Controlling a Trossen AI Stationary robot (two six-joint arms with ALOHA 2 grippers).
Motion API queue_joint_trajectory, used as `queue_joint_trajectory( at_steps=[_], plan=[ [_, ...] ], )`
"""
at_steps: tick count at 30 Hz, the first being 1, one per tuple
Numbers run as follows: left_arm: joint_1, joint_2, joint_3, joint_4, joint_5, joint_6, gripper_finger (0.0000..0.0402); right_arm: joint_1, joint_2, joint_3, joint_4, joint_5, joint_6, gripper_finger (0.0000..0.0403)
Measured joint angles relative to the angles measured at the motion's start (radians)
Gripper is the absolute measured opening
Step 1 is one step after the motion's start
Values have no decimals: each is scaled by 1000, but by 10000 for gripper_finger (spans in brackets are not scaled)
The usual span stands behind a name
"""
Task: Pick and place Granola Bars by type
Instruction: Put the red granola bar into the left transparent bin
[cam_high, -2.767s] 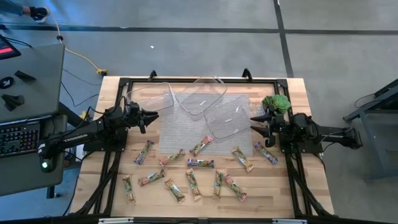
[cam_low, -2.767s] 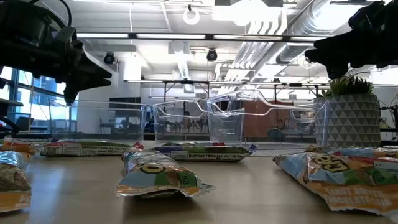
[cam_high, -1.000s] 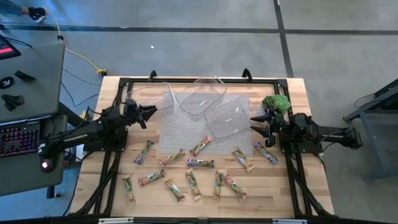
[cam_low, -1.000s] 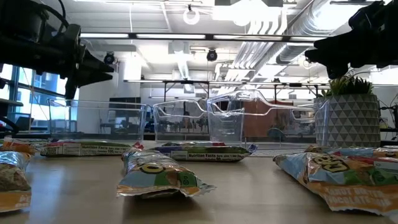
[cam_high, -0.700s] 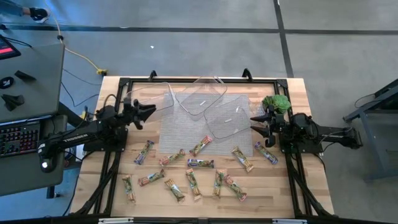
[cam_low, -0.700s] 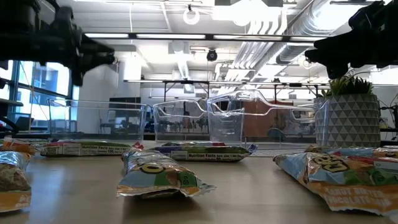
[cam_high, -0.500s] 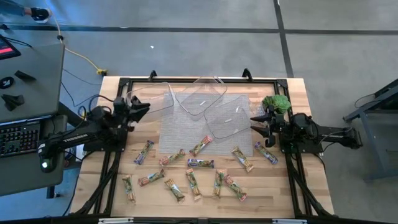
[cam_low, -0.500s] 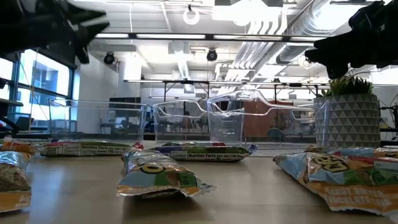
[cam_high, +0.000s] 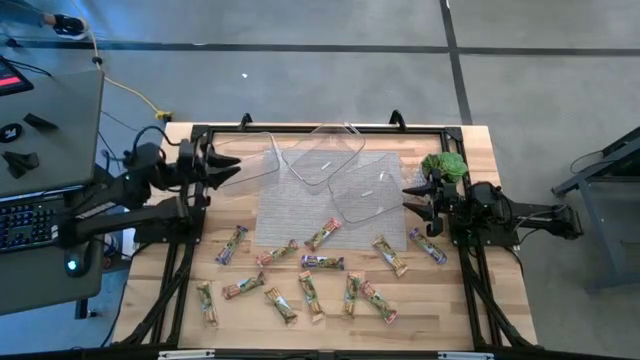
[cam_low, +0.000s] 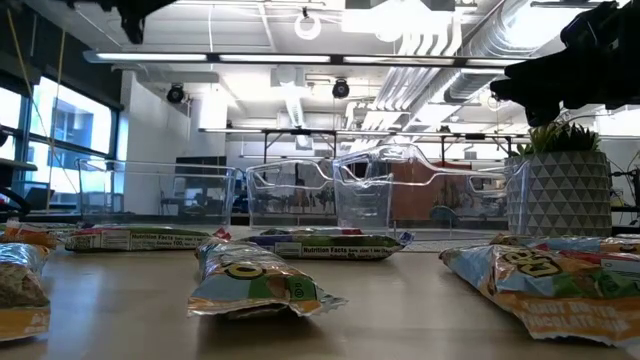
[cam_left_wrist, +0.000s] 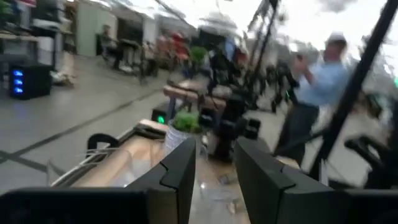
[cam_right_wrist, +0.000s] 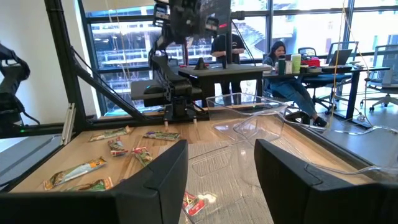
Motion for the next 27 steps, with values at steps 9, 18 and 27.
queue_joint_trajectory(
  at_steps=[9,18,27],
  plan=[
    [0,37,90,-41,177,47,108,0,0,0,62,-7,-153,169],
    [0,53,90,-21,139,47,108,0,0,0,158,172,-184,169],
    [0,154,89,180,-10,74,108,0,21,0,368,129,-205,169]
  ],
)
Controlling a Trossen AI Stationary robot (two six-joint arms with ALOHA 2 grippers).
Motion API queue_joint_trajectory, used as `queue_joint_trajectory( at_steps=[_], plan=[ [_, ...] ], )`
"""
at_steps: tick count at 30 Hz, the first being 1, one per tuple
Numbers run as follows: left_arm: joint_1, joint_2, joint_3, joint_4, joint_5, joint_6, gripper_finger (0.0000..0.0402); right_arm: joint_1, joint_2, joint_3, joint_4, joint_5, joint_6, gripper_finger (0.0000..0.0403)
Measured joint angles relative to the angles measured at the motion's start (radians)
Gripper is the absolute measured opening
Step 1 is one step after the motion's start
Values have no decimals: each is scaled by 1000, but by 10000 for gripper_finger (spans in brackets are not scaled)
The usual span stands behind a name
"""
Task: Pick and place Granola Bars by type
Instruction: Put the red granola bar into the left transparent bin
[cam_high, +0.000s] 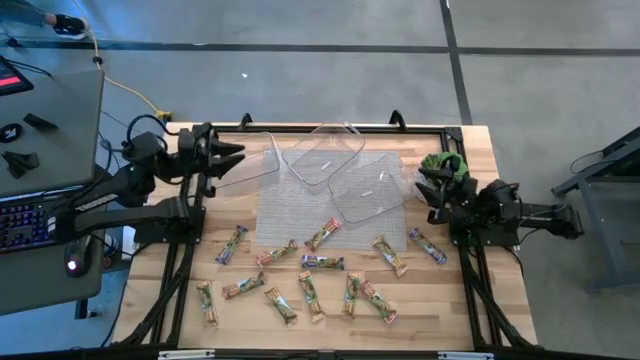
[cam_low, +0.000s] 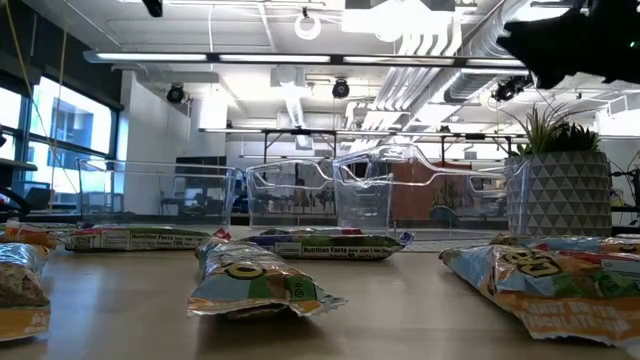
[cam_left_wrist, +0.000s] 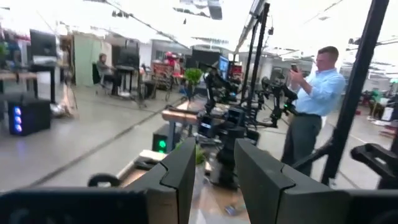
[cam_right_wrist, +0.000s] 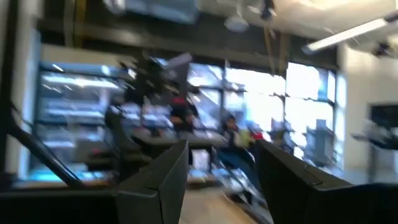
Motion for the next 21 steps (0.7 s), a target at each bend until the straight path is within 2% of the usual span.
queue_joint_trajectory(
  at_steps=[3,5,12,16,21],
  plan=[
    [0,33,4,49,21,101,108,0,48,36,71,-46,-1,169],
    [-1,53,29,31,17,168,108,0,98,104,54,-45,0,169],
    [0,155,161,-154,-26,289,108,1,420,478,-326,-38,-26,170],
    [0,204,211,-205,-98,317,108,1,616,668,-533,46,-82,170],
    [0,225,219,-199,-147,322,108,1,800,806,-643,140,-183,170]
  ],
)
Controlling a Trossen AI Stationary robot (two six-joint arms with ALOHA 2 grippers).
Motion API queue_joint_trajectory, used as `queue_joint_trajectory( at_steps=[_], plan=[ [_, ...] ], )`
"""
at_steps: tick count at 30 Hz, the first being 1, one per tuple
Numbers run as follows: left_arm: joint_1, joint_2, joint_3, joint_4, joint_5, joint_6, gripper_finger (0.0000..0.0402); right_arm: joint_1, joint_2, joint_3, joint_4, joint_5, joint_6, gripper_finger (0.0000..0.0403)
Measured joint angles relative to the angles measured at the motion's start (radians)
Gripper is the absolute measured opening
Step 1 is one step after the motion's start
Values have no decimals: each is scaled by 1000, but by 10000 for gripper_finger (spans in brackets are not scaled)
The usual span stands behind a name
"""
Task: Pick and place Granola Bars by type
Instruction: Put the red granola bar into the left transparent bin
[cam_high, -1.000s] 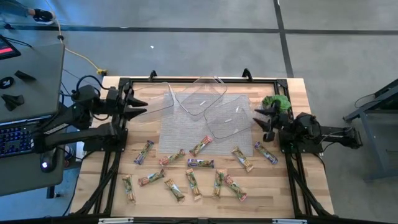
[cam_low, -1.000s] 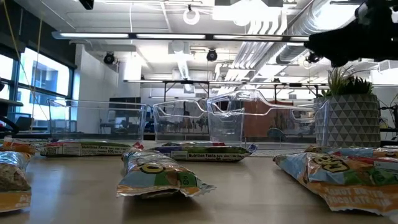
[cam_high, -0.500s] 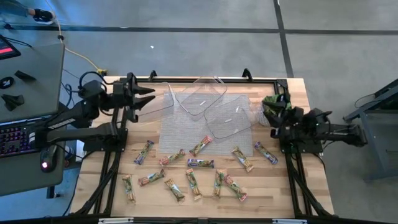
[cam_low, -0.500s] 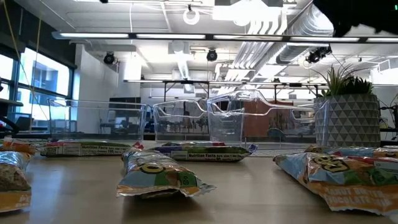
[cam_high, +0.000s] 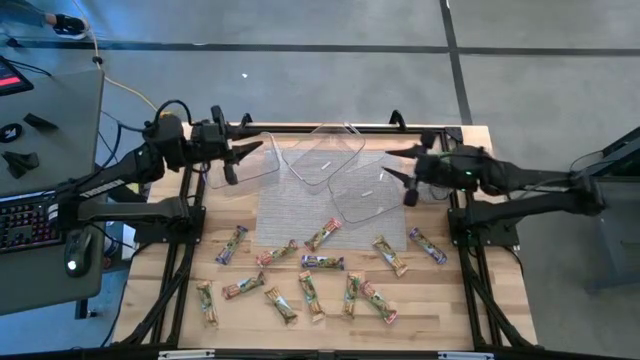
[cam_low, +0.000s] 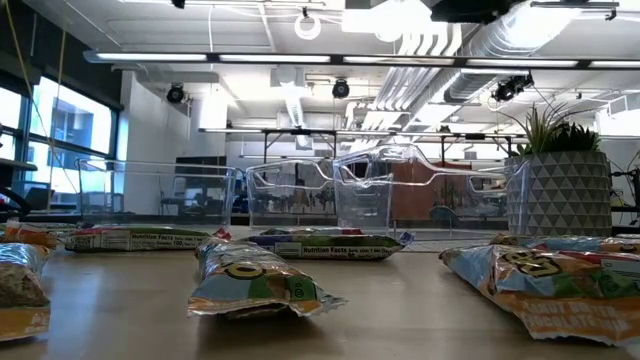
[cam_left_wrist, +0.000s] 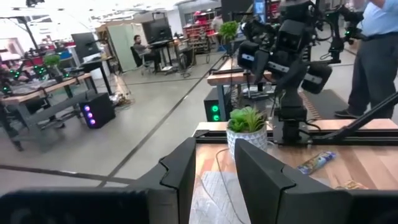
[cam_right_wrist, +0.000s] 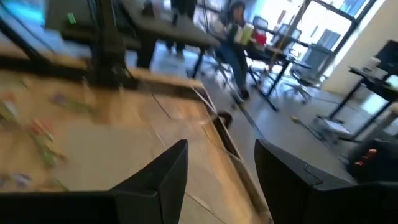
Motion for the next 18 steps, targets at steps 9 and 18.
queue_joint_trajectory(
  at_steps=[9,18],
  plan=[
    [0,1,1,1,23,-2,108,0,158,70,57,87,-179,169],
    [0,1,1,0,237,-70,108,0,195,70,88,62,-175,169]
  ],
)
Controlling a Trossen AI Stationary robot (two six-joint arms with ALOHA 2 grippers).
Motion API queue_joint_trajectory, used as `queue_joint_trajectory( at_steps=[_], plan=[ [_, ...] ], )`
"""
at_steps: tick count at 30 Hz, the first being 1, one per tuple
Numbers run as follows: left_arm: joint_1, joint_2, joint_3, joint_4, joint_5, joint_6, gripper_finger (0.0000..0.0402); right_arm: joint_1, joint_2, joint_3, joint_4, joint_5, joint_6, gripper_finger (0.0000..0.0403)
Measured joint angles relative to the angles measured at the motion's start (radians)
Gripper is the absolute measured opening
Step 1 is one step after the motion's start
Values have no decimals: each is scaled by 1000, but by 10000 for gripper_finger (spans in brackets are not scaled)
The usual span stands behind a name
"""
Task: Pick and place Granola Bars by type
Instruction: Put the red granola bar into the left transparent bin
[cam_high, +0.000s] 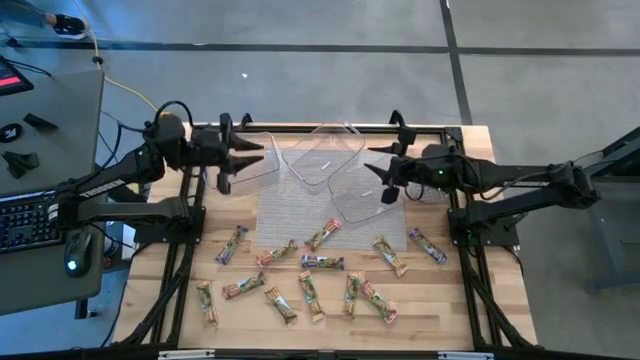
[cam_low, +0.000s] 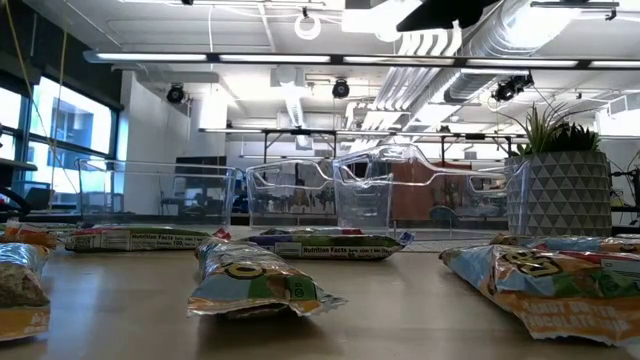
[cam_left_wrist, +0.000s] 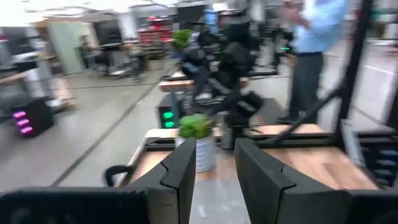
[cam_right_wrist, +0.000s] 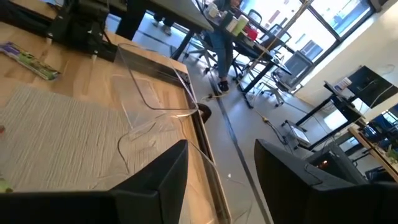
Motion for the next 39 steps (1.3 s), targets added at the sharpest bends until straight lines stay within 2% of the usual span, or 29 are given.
queue_joint_trajectory(
  at_steps=[3,9,13,15,18,24,31,39],
  plan=[
    [0,1,0,-1,28,75,116,0,-2,0,2,-37,0,170],
    [0,28,1,-33,-43,98,162,0,-3,0,1,-98,0,170],
    [-25,37,1,-29,7,105,185,0,-3,0,1,-117,0,170],
    [-62,37,1,-23,11,161,188,0,-3,0,1,-116,0,169],
    [-147,38,37,-54,-49,260,189,-3,-3,0,2,-116,0,170],
    [-344,88,169,-206,-175,270,189,-3,3,0,21,-116,41,170],
    [-579,215,155,-475,-340,101,189,-3,10,0,41,-116,77,169],
    [-738,448,127,-614,-504,-283,189,-3,11,0,60,-116,78,169]
  ],
)
